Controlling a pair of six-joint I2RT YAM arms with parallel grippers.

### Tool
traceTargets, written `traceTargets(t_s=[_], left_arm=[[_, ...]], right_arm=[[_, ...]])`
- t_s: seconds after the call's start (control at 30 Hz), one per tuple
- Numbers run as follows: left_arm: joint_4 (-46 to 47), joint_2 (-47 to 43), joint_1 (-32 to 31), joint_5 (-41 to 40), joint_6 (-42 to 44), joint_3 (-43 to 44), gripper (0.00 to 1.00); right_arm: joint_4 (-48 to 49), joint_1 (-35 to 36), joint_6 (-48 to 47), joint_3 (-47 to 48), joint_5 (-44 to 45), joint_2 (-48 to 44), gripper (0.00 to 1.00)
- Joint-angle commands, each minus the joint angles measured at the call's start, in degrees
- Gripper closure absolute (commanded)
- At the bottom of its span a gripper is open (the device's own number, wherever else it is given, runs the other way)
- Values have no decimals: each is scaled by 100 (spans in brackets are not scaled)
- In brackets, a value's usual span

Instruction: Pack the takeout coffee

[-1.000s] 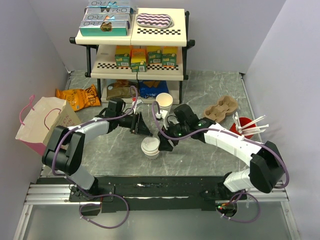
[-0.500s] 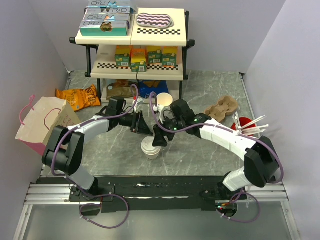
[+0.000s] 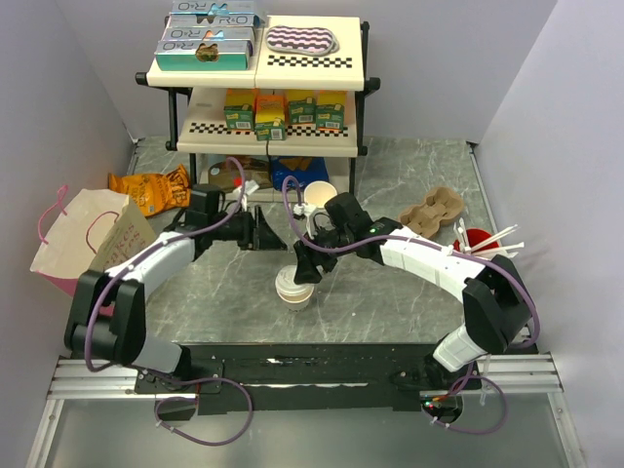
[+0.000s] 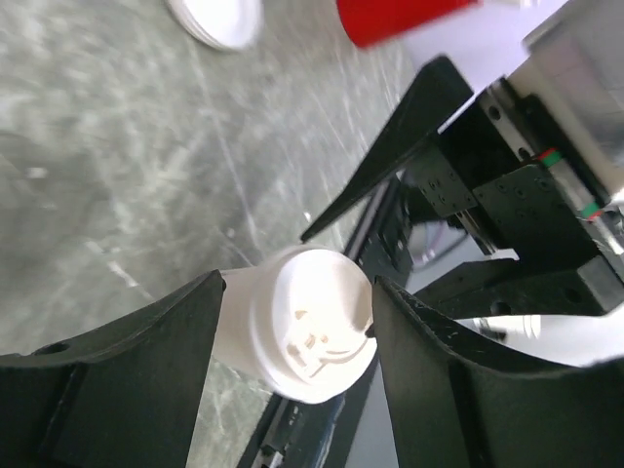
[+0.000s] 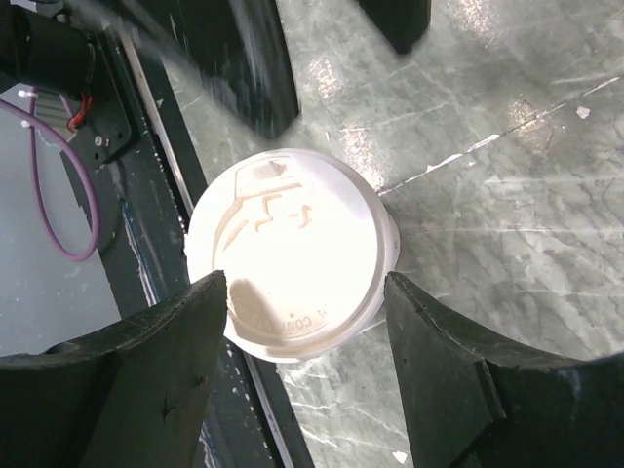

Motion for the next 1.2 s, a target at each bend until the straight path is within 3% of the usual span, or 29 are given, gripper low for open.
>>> traceTargets(t_s=[0.0,0.37,0.63,1.17], left_arm=[[-16,-335,139,-381,-107,-186,32],[-148,166,131,-698,-37,-143,36],[415,272,17,330,-265,-204,39],[-631,158,-168,278,596,-81,43]], right_arm=[[35,-6,36,54,-20,-170,28],[-229,12,-359,18,103,-275,29],[-273,152,-579,-26,191,-407,29],[-352,407,-825,1,419,-425,29]])
